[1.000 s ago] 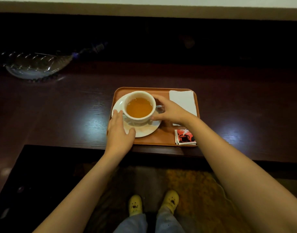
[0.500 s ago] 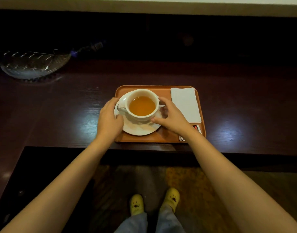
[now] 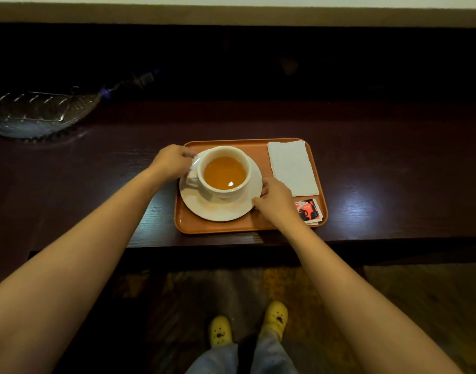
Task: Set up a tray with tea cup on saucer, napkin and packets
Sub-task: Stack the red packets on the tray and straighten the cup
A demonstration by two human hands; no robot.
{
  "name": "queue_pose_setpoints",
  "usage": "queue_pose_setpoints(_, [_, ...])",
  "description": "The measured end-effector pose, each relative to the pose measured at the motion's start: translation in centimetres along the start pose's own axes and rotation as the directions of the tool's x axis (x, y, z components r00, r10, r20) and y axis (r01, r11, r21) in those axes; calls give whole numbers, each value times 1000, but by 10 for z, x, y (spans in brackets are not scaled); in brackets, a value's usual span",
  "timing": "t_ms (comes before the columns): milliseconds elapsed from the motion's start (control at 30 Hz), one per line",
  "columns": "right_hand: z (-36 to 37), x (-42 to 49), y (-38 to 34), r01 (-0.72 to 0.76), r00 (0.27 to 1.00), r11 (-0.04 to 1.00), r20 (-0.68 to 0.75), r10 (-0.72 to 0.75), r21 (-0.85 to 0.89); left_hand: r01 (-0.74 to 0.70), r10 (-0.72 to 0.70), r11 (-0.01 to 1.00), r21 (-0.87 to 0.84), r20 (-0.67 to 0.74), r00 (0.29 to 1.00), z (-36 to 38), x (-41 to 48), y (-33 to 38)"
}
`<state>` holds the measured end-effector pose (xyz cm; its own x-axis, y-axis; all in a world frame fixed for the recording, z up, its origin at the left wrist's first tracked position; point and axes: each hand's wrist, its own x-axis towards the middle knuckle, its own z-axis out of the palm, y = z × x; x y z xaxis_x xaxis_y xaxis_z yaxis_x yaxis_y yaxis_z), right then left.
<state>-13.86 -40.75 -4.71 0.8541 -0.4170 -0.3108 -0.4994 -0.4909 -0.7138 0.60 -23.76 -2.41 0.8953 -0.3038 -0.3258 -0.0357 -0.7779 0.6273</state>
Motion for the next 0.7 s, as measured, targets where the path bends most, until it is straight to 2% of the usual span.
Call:
queue_pose_setpoints(233, [-3, -3, 0, -22, 999, 999, -22, 23, 46, 7, -11, 996, -90, -42, 999, 6, 6, 2])
queue_pose_setpoints(533, [-10, 4, 1, -55, 998, 998, 25, 54, 37, 11, -13, 997, -77, -30, 999, 8, 12, 6])
queue_pose_setpoints(700, [-14, 10, -1, -69, 994, 998, 87, 70, -15, -11, 11, 1000, -12, -6, 1000, 7, 14, 6])
